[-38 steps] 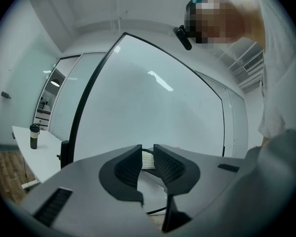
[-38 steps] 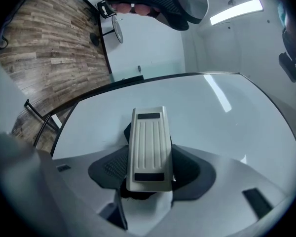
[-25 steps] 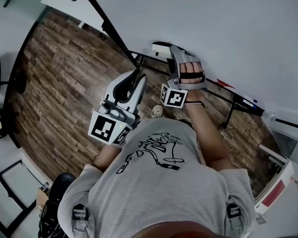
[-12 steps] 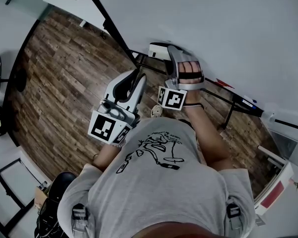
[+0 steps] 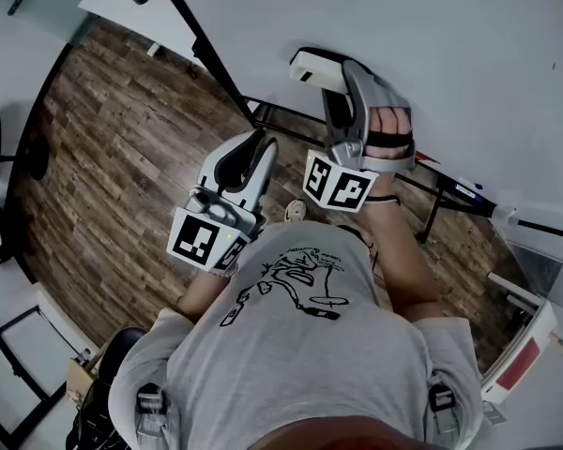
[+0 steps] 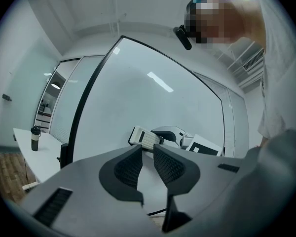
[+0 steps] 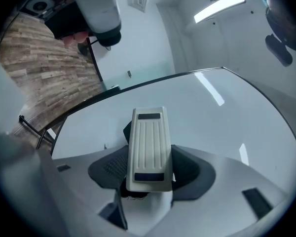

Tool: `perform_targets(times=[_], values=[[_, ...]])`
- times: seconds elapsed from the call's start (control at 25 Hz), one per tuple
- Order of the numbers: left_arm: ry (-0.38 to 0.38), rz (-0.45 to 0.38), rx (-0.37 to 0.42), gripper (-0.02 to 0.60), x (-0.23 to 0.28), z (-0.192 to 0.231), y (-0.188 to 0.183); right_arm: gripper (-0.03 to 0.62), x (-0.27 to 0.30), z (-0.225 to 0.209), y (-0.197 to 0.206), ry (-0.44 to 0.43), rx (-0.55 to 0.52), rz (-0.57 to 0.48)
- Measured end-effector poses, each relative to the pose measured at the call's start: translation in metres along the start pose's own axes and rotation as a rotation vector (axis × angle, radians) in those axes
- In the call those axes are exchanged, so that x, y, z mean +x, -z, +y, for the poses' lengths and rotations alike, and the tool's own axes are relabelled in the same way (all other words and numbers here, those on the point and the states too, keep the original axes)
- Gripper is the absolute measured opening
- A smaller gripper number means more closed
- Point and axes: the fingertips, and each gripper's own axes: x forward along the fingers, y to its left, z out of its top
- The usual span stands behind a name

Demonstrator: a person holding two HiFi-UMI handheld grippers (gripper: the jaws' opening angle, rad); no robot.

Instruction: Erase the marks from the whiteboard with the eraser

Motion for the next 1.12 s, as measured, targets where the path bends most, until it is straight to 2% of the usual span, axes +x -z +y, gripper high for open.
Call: perform_targets(times=[0.24, 0.48, 1.12], values=[[-0.001, -0.004, 0.001, 0.082, -0.002, 0.002, 0.000, 0.259, 0.008, 0.002, 0.007, 0.033, -0.040, 0.019], [-0.007, -0.004, -0.001, 0.082, -0.004, 0.007, 0.000, 0.259, 0.014, 0.027, 0.006, 0.015, -0.081, 0.012], [-0.041, 0.000, 0.006, 0.082, -0.011, 0.016, -0.002, 0.259, 0.027, 0.111, 0.012, -0.113, -0.183, -0.009]])
